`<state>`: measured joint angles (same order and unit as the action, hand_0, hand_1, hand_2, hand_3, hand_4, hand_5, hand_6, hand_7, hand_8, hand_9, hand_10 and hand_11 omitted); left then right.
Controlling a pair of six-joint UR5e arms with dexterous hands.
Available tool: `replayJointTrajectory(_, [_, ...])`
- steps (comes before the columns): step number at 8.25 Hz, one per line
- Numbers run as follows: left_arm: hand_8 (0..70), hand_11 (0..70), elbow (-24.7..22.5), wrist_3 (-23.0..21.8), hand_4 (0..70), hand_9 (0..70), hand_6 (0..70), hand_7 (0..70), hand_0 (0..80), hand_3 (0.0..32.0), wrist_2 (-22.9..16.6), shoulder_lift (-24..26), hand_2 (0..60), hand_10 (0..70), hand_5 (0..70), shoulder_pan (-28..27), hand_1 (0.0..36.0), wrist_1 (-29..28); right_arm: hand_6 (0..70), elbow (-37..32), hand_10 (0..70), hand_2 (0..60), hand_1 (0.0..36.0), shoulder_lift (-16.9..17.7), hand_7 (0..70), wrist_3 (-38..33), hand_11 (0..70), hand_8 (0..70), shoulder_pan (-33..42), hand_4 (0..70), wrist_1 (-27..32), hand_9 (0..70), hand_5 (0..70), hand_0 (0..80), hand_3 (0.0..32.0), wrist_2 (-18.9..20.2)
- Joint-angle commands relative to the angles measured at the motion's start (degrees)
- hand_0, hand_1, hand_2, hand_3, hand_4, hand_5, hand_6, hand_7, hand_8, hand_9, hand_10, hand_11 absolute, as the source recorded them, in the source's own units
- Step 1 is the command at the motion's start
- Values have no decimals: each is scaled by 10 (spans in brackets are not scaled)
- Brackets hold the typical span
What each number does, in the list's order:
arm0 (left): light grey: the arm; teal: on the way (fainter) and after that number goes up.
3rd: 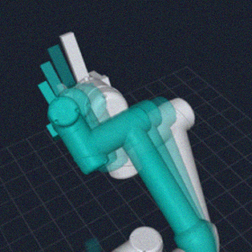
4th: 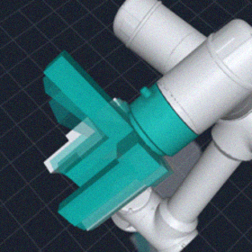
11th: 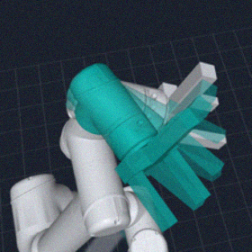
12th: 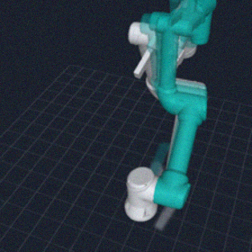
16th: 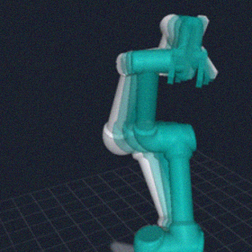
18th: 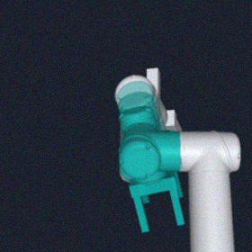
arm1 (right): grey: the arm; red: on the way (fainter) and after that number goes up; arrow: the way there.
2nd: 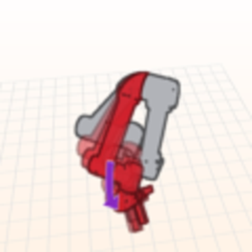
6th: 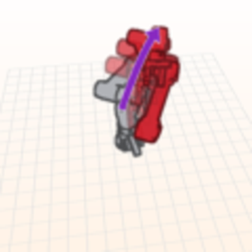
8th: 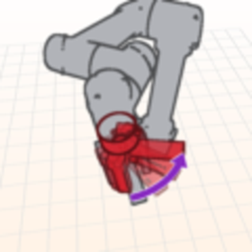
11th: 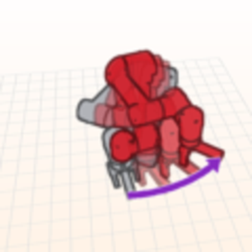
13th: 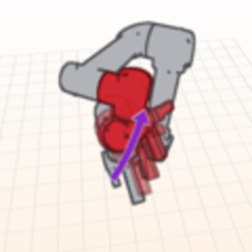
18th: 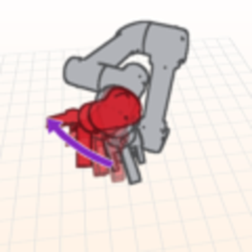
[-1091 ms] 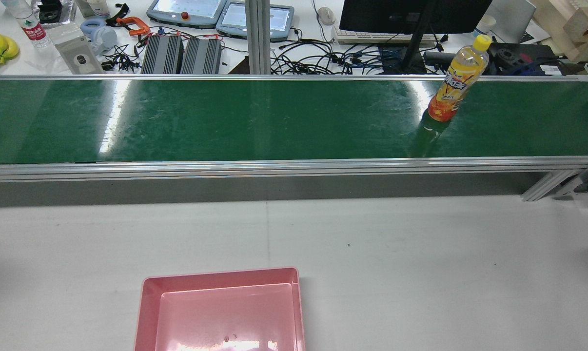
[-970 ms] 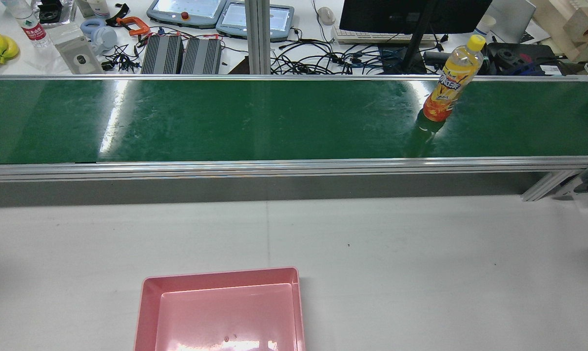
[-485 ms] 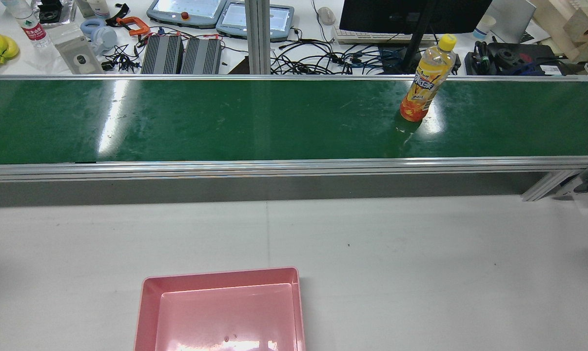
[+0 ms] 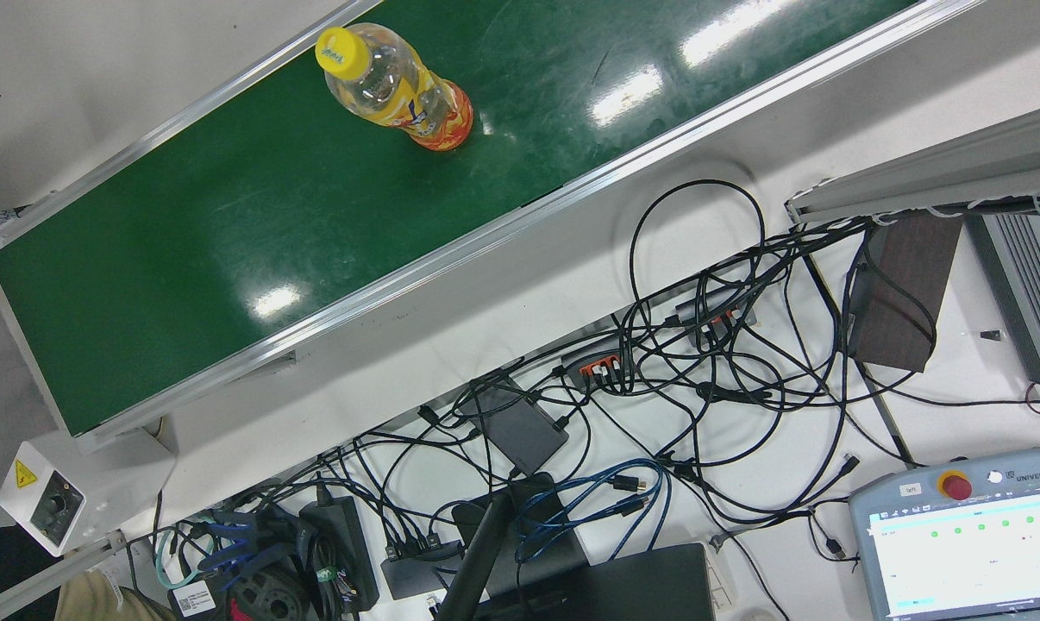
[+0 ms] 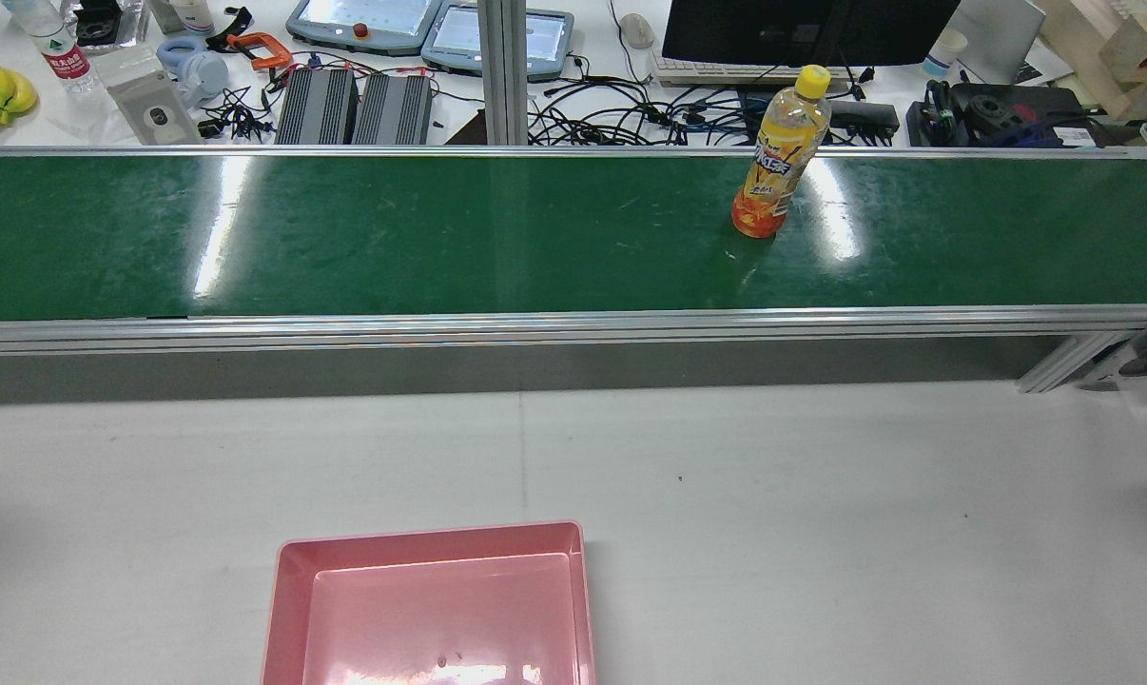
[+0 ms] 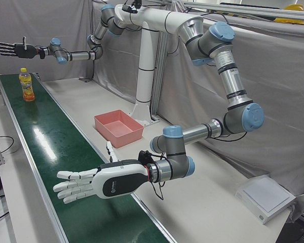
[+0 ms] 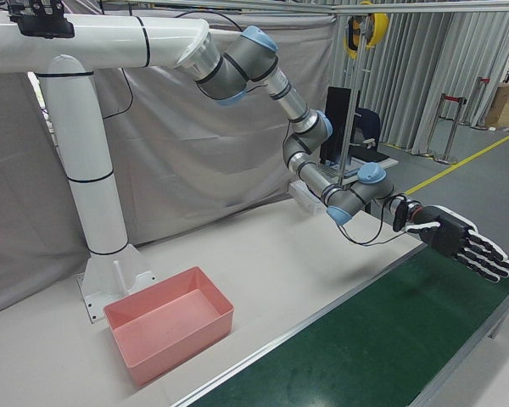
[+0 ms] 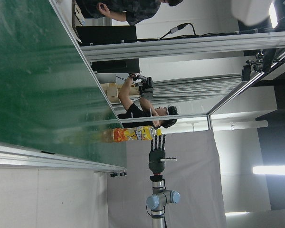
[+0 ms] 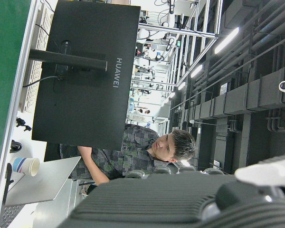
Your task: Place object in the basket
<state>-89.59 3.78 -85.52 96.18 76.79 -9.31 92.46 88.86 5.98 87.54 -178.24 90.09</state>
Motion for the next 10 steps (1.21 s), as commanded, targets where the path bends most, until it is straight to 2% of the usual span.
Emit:
replayJointTrajectory(1, [0, 0, -7, -1, 0, 0, 0, 0, 655, 0, 0, 2, 0, 0, 171, 1, 131, 2, 0, 0, 0, 0, 0, 0, 0, 0, 0, 0, 0, 0, 0, 0, 0, 0, 0, 0])
replayJointTrajectory(5, [0, 0, -20, -9, 0, 0, 0, 0, 675, 0, 0, 2, 0, 0, 178, 3, 134, 4, 0, 0, 0, 0, 0, 0, 0, 0, 0, 0, 0, 0, 0, 0, 0, 0, 0, 0])
replayJointTrajectory(8, [0, 0, -18, -10, 0, 0, 0, 0, 655, 0, 0, 2, 0, 0, 159, 3, 131, 4, 0, 0, 0, 0, 0, 0, 0, 0, 0, 0, 0, 0, 0, 0, 0, 0, 0, 0])
replayJointTrajectory(10, [0, 0, -15, -9, 0, 0, 0, 0, 657, 0, 0, 2, 0, 0, 192, 0, 130, 5, 0, 0, 0, 0, 0, 0, 0, 0, 0, 0, 0, 0, 0, 0, 0, 0, 0, 0])
